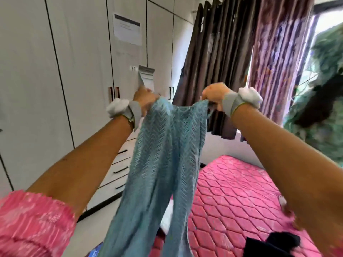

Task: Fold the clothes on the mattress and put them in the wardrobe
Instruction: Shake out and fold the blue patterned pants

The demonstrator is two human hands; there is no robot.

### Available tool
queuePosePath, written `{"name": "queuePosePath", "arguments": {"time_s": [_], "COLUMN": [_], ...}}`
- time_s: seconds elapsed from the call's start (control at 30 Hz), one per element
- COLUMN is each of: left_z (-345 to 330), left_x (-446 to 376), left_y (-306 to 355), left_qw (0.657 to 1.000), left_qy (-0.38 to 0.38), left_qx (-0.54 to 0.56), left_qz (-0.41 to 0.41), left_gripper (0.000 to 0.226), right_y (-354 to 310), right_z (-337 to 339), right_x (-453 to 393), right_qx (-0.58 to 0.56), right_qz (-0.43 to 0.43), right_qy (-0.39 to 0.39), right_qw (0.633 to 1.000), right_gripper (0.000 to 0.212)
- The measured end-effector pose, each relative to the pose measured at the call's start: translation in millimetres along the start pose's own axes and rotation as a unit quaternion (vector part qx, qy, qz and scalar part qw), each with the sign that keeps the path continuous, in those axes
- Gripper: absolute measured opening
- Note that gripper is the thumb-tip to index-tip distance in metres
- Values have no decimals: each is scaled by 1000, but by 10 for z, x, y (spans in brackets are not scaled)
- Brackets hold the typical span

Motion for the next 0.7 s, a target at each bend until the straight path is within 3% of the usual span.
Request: {"name": "queuePosePath", "arguments": {"time_s": [0.07, 0.13, 0.3, 0.37, 0.47, 0.53, 0.57, 0.63, 0.7], "left_z": [-125, -221, -183, -108, -72, -79, -71, -41, -17], "left_x": [90, 149, 226, 262, 358, 400, 422, 442, 481], "left_y": [121, 194, 257, 215, 160, 149, 156, 147, 134], "left_qw": [997, 992, 973, 961, 943, 922, 908, 888, 896], "left_qy": [-20, -37, -65, -96, -163, -228, -265, -318, -335], "left_qx": [72, 117, 222, 261, 289, 312, 323, 331, 284], "left_qz": [-2, -3, -15, -7, -15, -15, -10, -22, -62], "left_gripper": [30, 31, 25, 18, 19, 21, 35, 66, 77], "right_y": [-216, -413, -593, -538, -486, -507, -515, -492, -441], "right_z": [-88, -164, -66, -30, -100, -176, -193, -229, -267], "right_x": [18, 47, 115, 122, 156, 201, 221, 212, 166], "right_qx": [-162, -218, -255, -206, 15, 33, 17, 5, 21], "right_qz": [-28, -22, 59, 123, 261, 310, 314, 307, 295], "right_qy": [-19, -47, -113, -139, -6, 75, 88, 107, 126], "right_qw": [986, 974, 959, 961, 965, 947, 945, 946, 947], "right_gripper": [6, 19, 15, 19, 26, 46, 49, 40, 31]}}
Point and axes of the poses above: each hand's wrist, its own x-axis away from the middle knuckle, its own z-axis out of the back of the hand, y = z × x, the point moved 1 cm from there along -x, towards the middle knuckle, and after that the axes turned 1 degree about -x, right-handed, at the moved point
